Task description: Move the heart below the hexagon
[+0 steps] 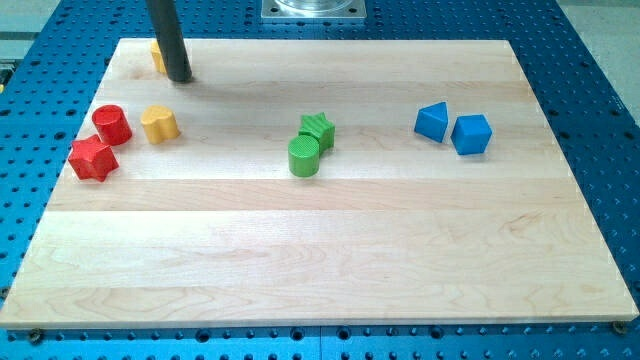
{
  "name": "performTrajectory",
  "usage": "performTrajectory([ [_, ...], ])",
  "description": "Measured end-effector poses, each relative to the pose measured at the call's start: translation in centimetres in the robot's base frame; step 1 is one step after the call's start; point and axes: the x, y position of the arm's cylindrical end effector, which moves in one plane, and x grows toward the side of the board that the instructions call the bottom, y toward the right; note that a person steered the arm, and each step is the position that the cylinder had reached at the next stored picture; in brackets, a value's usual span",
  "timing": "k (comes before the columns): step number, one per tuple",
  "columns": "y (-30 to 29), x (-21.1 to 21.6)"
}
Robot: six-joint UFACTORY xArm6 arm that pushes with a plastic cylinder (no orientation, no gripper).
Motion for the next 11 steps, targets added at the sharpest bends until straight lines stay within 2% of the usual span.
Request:
performTrajectory([
  [1, 6.5, 2.6],
  [2, 5.3, 12.3],
  [3, 1.7, 14.2],
  [4, 1.2, 14.2],
  [6, -3.5, 14.3],
  [7, 1.3, 10.9],
  [8, 1.2, 6.1],
  [9, 3.9, 9.5],
  [10, -2.0, 7.8],
  [11, -1.9, 1.4],
])
